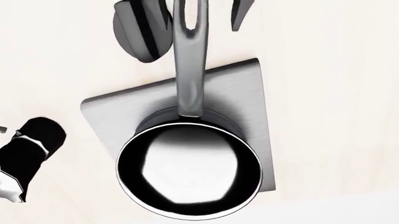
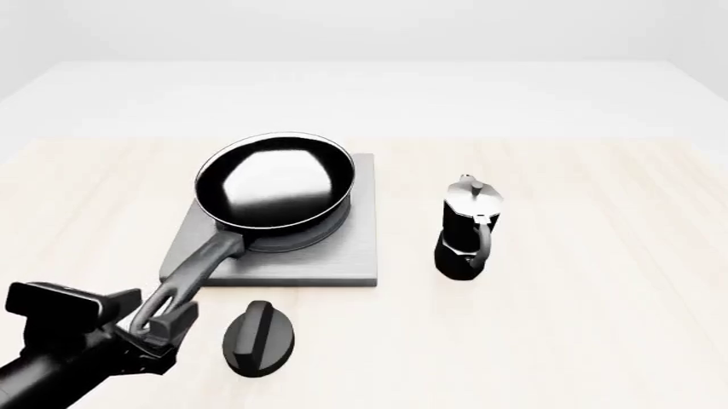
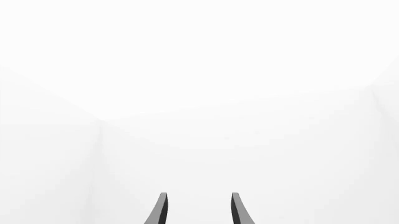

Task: Put the frying pan on the stove.

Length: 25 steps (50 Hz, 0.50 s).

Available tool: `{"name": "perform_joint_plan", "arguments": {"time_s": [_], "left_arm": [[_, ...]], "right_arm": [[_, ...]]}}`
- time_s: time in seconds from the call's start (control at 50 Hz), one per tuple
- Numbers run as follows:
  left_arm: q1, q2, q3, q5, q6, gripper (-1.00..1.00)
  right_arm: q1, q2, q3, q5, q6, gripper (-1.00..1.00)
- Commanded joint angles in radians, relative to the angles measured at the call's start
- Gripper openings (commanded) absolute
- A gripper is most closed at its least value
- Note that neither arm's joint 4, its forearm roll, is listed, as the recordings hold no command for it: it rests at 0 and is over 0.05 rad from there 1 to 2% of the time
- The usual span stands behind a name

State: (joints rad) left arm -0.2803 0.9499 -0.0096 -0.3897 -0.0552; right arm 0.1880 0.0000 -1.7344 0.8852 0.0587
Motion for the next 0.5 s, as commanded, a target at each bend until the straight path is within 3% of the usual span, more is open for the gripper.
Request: {"name": "perform_joint_plan", "arguments": {"time_s": [0.02, 0.2, 0.34, 0.5], "left_arm": [[0.010, -0.021, 0.009, 0.041, 0.015, 1.00], [0.007, -0.093, 0.004, 0.104, 0.024, 1.00], [-0.012, -0.336, -0.081, 0.367, 0.055, 1.00], [-0.039, -0.474, -0.167, 0.532, 0.074, 1.00]], "right_arm": [[-0.001, 0.000, -0.003, 0.001, 0.003, 1.00], [-0.001, 0.000, 0.004, -0.005, 0.003, 1.00], [0.000, 0.000, 0.001, -0.004, 0.002, 1.00], [0.003, 0.000, 0.006, -0.008, 0.001, 1.00]]}}
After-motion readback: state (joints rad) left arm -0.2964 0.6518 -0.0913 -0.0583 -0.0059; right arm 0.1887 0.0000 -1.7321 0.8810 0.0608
